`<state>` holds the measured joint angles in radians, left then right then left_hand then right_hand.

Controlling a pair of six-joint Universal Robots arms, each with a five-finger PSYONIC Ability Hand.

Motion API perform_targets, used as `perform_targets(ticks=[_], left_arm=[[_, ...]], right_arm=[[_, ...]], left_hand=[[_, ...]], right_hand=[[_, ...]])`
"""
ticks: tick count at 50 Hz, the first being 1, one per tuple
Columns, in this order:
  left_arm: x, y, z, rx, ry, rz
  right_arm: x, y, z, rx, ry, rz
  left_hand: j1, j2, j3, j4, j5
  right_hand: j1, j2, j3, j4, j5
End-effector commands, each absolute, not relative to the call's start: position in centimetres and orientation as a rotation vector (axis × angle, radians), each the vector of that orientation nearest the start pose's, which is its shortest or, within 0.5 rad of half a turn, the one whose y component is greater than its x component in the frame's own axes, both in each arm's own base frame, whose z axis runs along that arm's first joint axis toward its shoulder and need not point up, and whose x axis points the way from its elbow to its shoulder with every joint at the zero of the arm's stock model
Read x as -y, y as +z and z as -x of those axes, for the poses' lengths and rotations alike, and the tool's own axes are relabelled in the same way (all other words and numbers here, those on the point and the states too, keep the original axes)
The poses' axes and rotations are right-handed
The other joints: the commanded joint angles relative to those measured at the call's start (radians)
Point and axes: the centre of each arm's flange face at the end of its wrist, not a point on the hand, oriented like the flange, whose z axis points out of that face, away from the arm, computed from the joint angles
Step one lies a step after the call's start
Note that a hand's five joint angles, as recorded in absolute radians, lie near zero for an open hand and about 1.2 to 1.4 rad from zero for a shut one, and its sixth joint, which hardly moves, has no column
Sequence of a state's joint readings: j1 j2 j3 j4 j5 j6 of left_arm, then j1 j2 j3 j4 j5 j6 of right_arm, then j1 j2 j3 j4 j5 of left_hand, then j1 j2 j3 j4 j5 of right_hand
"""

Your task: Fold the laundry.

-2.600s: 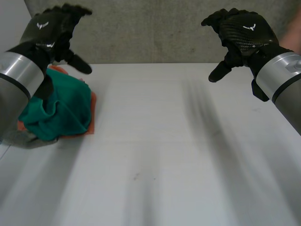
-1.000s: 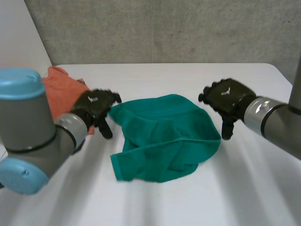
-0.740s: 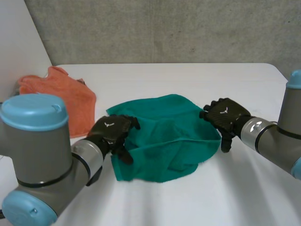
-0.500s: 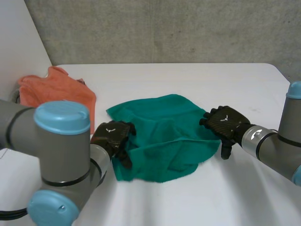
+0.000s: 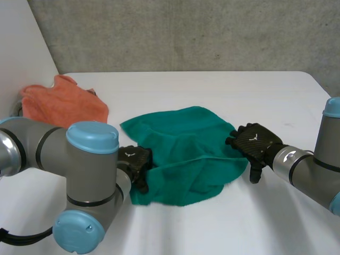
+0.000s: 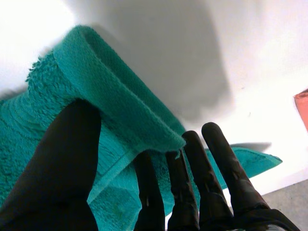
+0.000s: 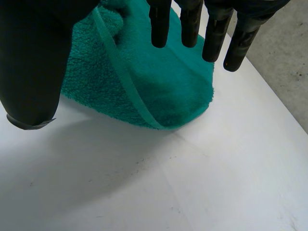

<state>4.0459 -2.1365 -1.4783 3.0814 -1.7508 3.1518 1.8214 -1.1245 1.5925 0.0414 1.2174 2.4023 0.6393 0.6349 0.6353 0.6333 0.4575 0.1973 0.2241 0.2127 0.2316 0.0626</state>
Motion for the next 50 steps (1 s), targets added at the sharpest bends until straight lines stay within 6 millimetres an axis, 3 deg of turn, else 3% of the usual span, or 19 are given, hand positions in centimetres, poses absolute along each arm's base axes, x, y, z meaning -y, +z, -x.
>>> perform_targets(ticks=[1, 2, 7, 10, 12, 17, 21, 25, 31, 34, 42, 50], left_arm=[[20.9, 13.8, 31.0, -2.767, -1.586, -0.836], [20.9, 13.9, 31.0, -2.767, -1.587, -0.838], [21.3, 15.8, 31.4, -2.745, -1.661, -0.825], [21.7, 20.7, 31.4, -2.653, -1.87, -0.801], [21.7, 22.1, 31.2, -2.621, -1.927, -0.798], [20.9, 28.8, 30.2, -2.388, -2.192, -0.805], [20.0, 32.8, 29.5, -2.194, -2.349, -0.813], [19.2, 34.9, 29.0, -2.068, -2.424, -0.822], [18.3, 35.5, 28.9, -2.034, -2.45, -0.842], [17.8, 36.1, 28.6, -2.015, -2.472, -0.836], [17.3, 37.0, 28.2, -1.988, -2.503, -0.817], [17.1, 37.3, 27.9, -1.975, -2.507, -0.813]], right_arm=[[28.0, 16.0, -24.0, -2.169, -1.628, 1.486], [28.1, 16.0, -24.0, -2.17, -1.63, 1.486], [28.3, 16.2, -24.1, -2.165, -1.643, 1.483], [28.5, 16.5, -24.1, -2.165, -1.644, 1.443], [28.6, 16.7, -24.2, -2.167, -1.642, 1.413], [29.4, 17.7, -24.4, -2.167, -1.648, 1.265], [29.9, 18.6, -24.7, -2.127, -1.613, 1.181], [30.1, 18.9, -25.2, -2.087, -1.526, 1.147], [31.1, 17.8, -26.0, -2.091, -1.447, 1.122], [32.5, 17.1, -26.2, -2.123, -1.448, 1.052], [37.4, 16.2, -26.4, -2.201, -1.571, 0.932], [39.3, 15.9, -26.9, -2.189, -1.624, 0.901]], left_hand=[[0.623, 0.627, 0.627, 0.629, 0.63], [0.756, 0.76, 0.76, 0.762, 0.763], [0.757, 0.761, 0.761, 0.763, 0.764], [0.757, 0.761, 0.761, 0.763, 0.764], [0.757, 0.761, 0.761, 0.763, 0.764], [0.757, 0.761, 0.761, 0.763, 0.764], [0.757, 0.761, 0.761, 0.763, 0.764], [0.757, 0.761, 0.761, 0.763, 0.764], [0.757, 0.761, 0.761, 0.763, 0.764], [0.757, 0.761, 0.761, 0.763, 0.764], [0.757, 0.761, 0.761, 0.763, 0.764], [0.757, 0.761, 0.761, 0.763, 0.764]], right_hand=[[0.008, -0.019, -0.007, -0.026, -0.032], [0.008, -0.019, -0.007, -0.026, -0.032], [0.008, -0.019, -0.007, -0.026, -0.032], [0.002, -0.025, -0.013, -0.032, -0.038], [-0.001, -0.028, -0.016, -0.035, -0.041], [-0.021, -0.048, -0.037, -0.056, -0.061], [-0.023, -0.05, -0.038, -0.057, -0.063], [-0.023, -0.05, -0.038, -0.057, -0.063], [-0.023, -0.05, -0.038, -0.057, -0.063], [-0.023, -0.05, -0.038, -0.057, -0.063], [-0.023, -0.05, -0.038, -0.057, -0.063], [0.09, 0.063, 0.074, 0.055, 0.05]])
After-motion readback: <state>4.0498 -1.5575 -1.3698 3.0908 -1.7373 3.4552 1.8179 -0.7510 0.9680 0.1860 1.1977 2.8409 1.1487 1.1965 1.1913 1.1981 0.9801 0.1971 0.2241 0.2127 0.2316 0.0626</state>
